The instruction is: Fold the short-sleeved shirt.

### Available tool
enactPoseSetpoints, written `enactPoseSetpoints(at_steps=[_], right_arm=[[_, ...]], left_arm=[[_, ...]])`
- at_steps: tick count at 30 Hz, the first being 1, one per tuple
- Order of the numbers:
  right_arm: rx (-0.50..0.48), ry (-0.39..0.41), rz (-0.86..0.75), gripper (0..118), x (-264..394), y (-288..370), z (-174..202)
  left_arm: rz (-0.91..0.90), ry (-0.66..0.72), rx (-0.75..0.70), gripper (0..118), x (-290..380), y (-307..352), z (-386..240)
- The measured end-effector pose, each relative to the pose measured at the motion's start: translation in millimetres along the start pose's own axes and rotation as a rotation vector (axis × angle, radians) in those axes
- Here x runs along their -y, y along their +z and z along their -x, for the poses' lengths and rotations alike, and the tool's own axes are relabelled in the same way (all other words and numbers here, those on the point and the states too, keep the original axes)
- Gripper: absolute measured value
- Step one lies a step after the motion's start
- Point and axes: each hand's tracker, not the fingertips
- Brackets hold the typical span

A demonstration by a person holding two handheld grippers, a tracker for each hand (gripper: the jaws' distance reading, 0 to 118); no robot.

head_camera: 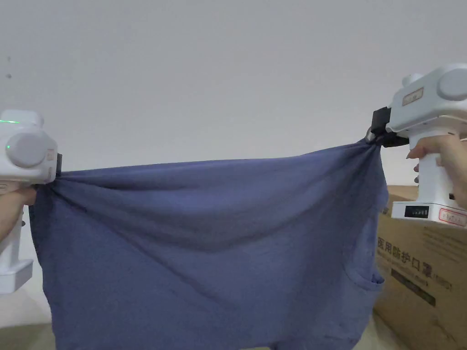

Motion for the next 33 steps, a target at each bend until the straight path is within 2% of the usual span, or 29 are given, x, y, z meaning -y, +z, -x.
enactPoseSetpoints(at_steps=[2,5,7,10,12,15,18,20,24,26,28,30,31,33], right_arm=[[0.036,0.019,0.060,2,29,-23,-6],[0.036,-0.037,0.175,2,87,-60,-21],[0.058,-0.042,0.250,2,131,-87,-32],[0.103,-0.041,0.397,2,209,-130,-52],[0.134,-0.071,0.510,2,269,-151,-63],[0.169,-0.086,0.648,2,345,-169,-79],[0.197,-0.068,0.771,2,410,-172,-93],[0.229,-0.098,0.827,2,438,-174,-112],[0.210,-0.116,0.812,2,461,-156,-136],[0.184,-0.165,0.794,2,460,-139,-142],[0.178,-0.134,0.781,2,459,-102,-122],[0.155,-0.045,0.770,2,459,-70,-116],[0.163,-0.037,0.761,2,459,-57,-117],[0.117,-0.093,0.754,2,459,-16,-118]], left_arm=[[0.052,0.003,0.020,5,31,-17,-7],[0.169,-0.042,0.004,5,95,-51,-23],[0.255,-0.075,0.015,5,143,-73,-34],[0.377,-0.110,0.008,5,228,-104,-54],[0.484,-0.113,0.008,5,287,-120,-67],[0.602,-0.119,0.016,5,362,-127,-83],[0.701,-0.168,0.031,5,420,-129,-86],[0.692,-0.155,0.043,5,440,-120,-81],[0.713,-0.122,0.040,5,451,-108,-58],[0.693,-0.046,0.055,5,446,-90,-46],[0.669,-0.051,0.073,5,440,-71,-37],[0.637,-0.086,0.097,5,434,-36,-31],[0.622,-0.110,0.118,5,432,-19,-28],[0.606,-0.144,0.134,5,432,24,-21]])
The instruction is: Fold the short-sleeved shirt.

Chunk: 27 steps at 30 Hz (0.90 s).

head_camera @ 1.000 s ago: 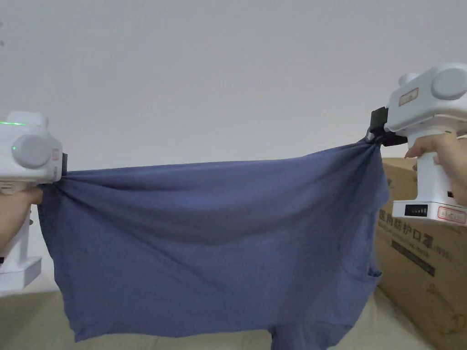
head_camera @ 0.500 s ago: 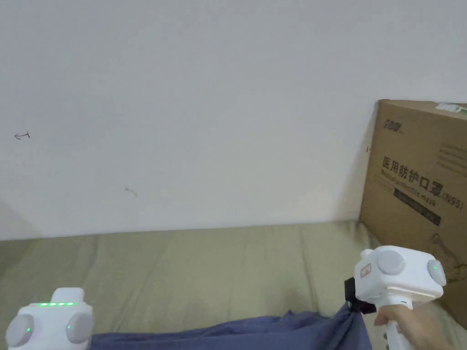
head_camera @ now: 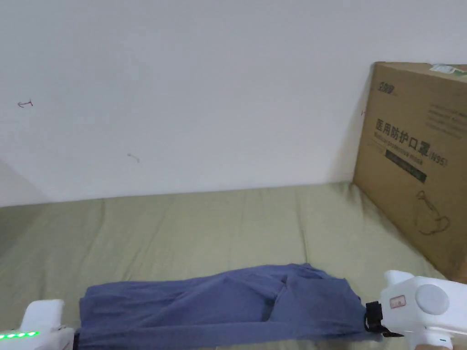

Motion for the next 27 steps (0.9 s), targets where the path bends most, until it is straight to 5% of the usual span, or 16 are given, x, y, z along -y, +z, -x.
enactPoseSetpoints(at_steps=[12,23,25,26,27], right_arm=[[-0.005,-0.006,0.031,2,237,141,-27],[-0.011,0.032,0.043,4,325,186,-29],[0.007,0.025,0.034,33,322,186,-23],[0.024,0.028,0.022,66,318,186,-25],[0.036,0.036,0.008,86,315,187,-24]], left_arm=[[0.060,0.005,-0.017,5,180,152,48],[0.041,0.049,-0.002,12,257,219,71],[0.049,0.075,-0.010,41,256,219,70],[0.059,0.070,-0.016,65,255,220,71],[0.063,0.069,-0.011,80,255,223,73]])
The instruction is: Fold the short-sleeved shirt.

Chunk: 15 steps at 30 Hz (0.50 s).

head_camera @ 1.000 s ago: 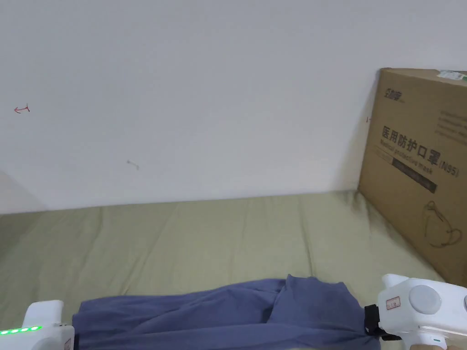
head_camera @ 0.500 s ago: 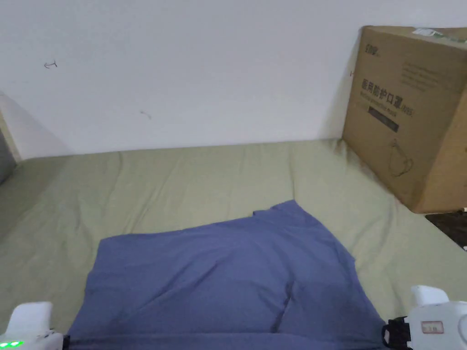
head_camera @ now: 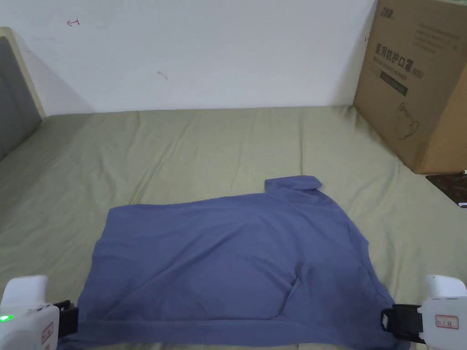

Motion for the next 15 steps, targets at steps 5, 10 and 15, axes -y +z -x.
enactPoseSetpoints(at_steps=[5,10,15], right_arm=[[-0.012,0.056,-0.067,88,-16,17,4],[-0.050,0.080,-0.103,5,-16,18,16],[-0.092,0.053,-0.037,0,6,2,20]], left_arm=[[-0.041,0.026,0.048,87,-5,25,3],[-0.088,0.169,0.179,17,8,45,4],[-0.014,0.157,0.148,0,37,36,5]])
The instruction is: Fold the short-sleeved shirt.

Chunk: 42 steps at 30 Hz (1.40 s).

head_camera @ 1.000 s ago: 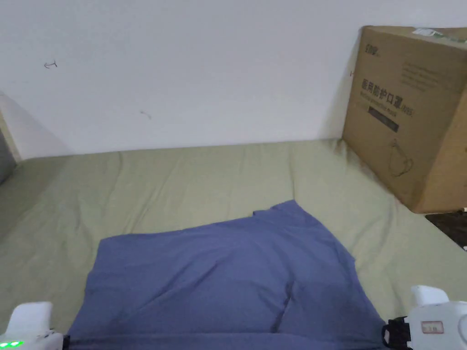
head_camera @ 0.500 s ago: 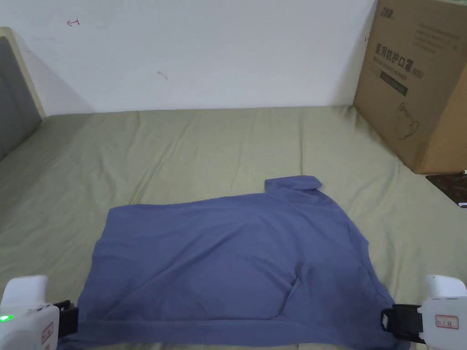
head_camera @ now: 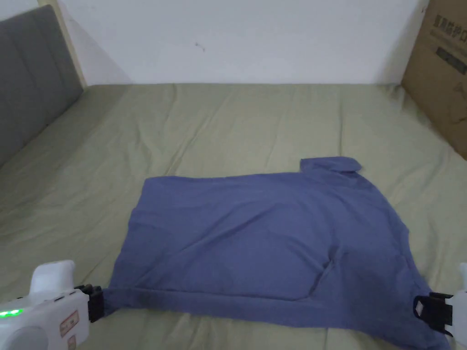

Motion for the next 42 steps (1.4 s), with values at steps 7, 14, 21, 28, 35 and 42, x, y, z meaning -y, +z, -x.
enactPoseSetpoints(at_steps=[7,14,21,28,35,42], right_arm=[[0.019,0.005,0.039,0,3,-6,-2],[0.044,0.018,0.080,0,7,-18,-4],[0.061,0.002,0.099,0,9,-14,-10],[0.086,0.019,0.080,40,4,-9,-18],[0.071,0.022,0.148,14,15,-23,-27],[0.091,0.053,0.166,0,13,-26,-32]], left_arm=[[0.017,0.104,-0.017,86,-9,-9,25],[0.095,0.180,0.087,44,-27,-56,33],[0.171,0.079,0.060,1,-14,-63,23],[0.118,0.091,0.068,1,-24,-39,13],[0.138,0.024,0.041,1,-19,-33,3],[0.144,0.039,0.041,1,-20,-31,8]])
